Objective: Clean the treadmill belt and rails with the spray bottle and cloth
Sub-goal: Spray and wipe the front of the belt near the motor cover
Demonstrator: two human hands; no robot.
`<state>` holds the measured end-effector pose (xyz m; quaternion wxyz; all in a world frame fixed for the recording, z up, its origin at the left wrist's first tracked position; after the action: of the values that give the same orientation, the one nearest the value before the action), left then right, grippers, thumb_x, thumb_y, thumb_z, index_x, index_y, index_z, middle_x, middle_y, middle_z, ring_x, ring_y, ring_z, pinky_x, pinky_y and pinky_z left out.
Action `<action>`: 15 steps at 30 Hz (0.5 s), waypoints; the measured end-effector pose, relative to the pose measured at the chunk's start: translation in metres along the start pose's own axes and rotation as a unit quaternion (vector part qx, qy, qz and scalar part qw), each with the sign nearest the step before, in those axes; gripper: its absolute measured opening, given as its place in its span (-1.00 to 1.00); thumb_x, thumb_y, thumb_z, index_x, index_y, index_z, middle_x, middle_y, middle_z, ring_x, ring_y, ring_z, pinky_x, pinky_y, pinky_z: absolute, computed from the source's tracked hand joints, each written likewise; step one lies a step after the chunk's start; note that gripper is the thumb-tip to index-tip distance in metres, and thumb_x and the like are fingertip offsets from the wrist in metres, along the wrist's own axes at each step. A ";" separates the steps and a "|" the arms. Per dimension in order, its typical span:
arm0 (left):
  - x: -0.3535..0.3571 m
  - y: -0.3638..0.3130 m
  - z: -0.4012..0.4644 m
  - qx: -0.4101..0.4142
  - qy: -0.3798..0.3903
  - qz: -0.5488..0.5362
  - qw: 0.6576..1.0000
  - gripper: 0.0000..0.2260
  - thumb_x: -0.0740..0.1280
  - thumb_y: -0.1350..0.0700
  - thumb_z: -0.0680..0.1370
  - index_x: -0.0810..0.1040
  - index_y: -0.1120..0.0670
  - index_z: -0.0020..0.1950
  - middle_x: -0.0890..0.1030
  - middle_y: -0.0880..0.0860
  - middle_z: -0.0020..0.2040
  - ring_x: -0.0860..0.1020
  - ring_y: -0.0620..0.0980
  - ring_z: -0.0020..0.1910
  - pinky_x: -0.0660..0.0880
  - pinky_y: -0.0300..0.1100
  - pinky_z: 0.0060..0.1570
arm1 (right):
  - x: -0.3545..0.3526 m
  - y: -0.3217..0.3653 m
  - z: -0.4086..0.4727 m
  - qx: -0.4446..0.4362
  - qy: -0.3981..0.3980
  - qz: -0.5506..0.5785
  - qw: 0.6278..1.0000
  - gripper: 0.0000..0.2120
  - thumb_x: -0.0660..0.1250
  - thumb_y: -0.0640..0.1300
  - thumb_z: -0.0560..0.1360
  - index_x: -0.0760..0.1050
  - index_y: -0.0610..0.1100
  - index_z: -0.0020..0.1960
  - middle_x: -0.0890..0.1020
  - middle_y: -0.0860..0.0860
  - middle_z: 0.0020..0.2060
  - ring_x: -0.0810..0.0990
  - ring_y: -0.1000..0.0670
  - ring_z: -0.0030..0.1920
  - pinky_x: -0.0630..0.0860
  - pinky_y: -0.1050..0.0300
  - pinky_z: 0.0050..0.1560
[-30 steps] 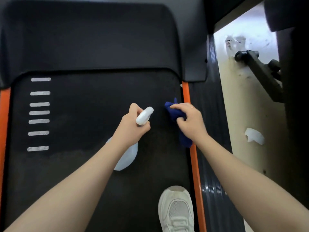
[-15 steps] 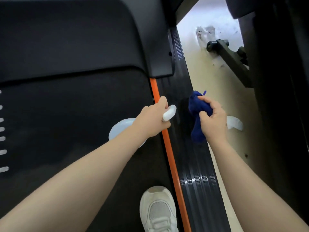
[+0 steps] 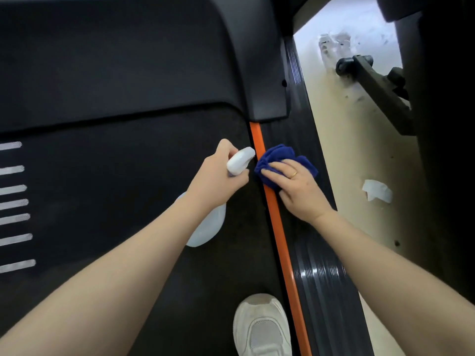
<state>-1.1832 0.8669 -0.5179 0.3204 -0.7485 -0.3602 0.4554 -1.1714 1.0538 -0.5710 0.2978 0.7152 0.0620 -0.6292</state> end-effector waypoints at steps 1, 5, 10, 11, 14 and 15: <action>-0.002 0.000 0.003 -0.001 -0.015 -0.013 1.000 -0.77 0.36 0.17 0.50 0.33 0.11 0.05 0.48 -0.05 -0.20 0.46 -0.14 -0.28 0.38 -0.27 -0.31 | -0.002 -0.005 0.012 -0.001 0.006 -0.007 1.000 -0.52 0.07 -0.24 0.39 0.53 -0.19 0.24 0.57 -0.17 0.17 0.48 -0.24 0.18 0.41 -0.13 0.22; -0.008 0.002 0.016 -0.012 -0.088 -0.056 0.994 -0.79 0.35 0.20 0.49 0.32 0.12 -0.01 0.44 -0.06 -0.24 0.43 -0.11 -0.29 0.40 -0.18 -0.28 | -0.013 -0.012 0.066 -0.009 -0.009 -0.021 1.000 -0.54 0.06 -0.23 0.41 0.56 -0.21 0.20 0.59 -0.19 0.14 0.53 -0.28 0.13 0.44 -0.16 0.16; -0.006 0.002 0.018 -0.022 -0.103 -0.052 0.993 -0.80 0.33 0.17 0.50 0.32 0.13 -0.01 0.45 -0.06 -0.25 0.49 0.03 -0.23 0.49 0.05 -0.19 | -0.014 -0.007 0.070 0.022 -0.046 -0.017 0.999 -0.64 0.12 -0.17 0.42 0.61 -0.14 0.09 0.62 -0.11 0.07 0.56 -0.21 0.07 0.50 -0.13 0.01; -0.007 0.002 0.017 -0.026 -0.105 -0.053 0.993 -0.81 0.33 0.17 0.50 0.33 0.13 0.00 0.46 -0.06 -0.25 0.49 0.05 -0.23 0.48 0.05 -0.18 | -0.011 -0.001 0.058 0.018 -0.050 -0.012 0.998 -0.66 0.14 -0.18 0.40 0.62 -0.12 0.04 0.63 -0.07 0.05 0.56 -0.19 0.07 0.49 -0.11 -0.03; -0.013 0.003 0.018 -0.040 -0.117 -0.061 0.990 -0.80 0.35 0.19 0.48 0.35 0.15 0.00 0.47 -0.06 -0.24 0.50 0.03 -0.22 0.46 -0.06 -0.22 | 0.000 0.022 0.009 0.006 -0.040 0.010 0.999 -0.72 0.16 -0.20 0.35 0.62 -0.09 -0.09 0.63 0.00 -0.02 0.52 -0.12 0.08 0.46 -0.07 -0.06; -0.015 0.004 0.018 -0.042 -0.121 -0.064 0.990 -0.79 0.35 0.19 0.48 0.35 0.14 0.00 0.47 -0.06 -0.24 0.49 -0.01 -0.23 0.45 -0.10 -0.24 | 0.002 0.025 -0.001 0.004 -0.036 0.028 0.999 -0.72 0.17 -0.21 0.35 0.62 -0.09 -0.10 0.63 0.00 -0.02 0.51 -0.11 0.09 0.46 -0.08 -0.04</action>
<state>-1.2037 0.8552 -0.5211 0.2714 -0.6762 -0.4625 0.5052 -1.1584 1.0330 -0.5644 0.3147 0.6945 0.0284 -0.6464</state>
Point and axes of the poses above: each hand's wrist, its own z-axis towards the middle knuckle, its own x-axis out of the palm, y = z × x, the point moved 4 cm from there along z, towards the middle knuckle
